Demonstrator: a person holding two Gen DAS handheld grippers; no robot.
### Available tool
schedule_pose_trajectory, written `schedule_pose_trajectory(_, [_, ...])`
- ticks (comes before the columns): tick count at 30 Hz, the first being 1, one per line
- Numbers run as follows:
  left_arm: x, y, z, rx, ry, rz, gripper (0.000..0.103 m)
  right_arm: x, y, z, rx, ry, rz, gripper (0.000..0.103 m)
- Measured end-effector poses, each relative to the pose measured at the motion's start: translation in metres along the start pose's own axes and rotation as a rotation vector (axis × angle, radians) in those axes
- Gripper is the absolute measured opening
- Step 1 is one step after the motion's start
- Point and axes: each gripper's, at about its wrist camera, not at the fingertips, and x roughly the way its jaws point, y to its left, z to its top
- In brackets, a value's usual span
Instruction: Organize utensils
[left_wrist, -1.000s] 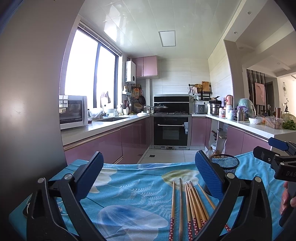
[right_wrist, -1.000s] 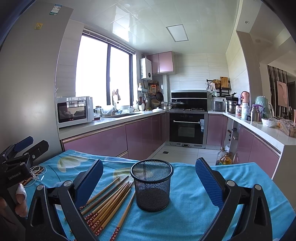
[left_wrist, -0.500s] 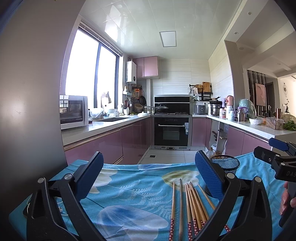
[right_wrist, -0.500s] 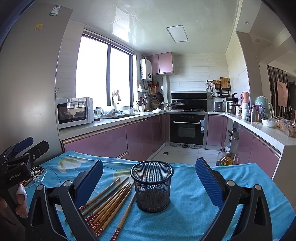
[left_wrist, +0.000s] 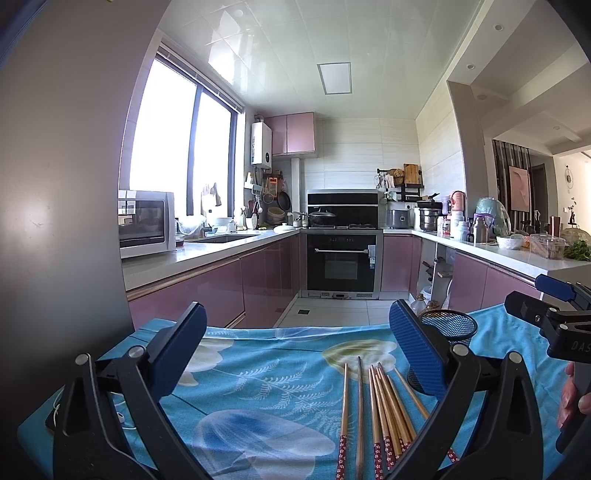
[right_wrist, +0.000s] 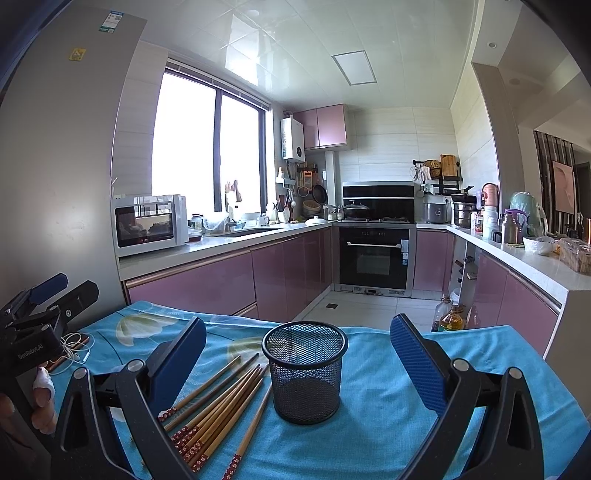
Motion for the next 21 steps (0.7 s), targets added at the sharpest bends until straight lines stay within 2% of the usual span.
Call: schedule_pose_trajectory(21, [-0.0004,0.0003,-0.0001,0.000,-0.001,-0.001,0.097,0.0006,0.0000,-0.0002,0.010,0.000,-0.003,0.097])
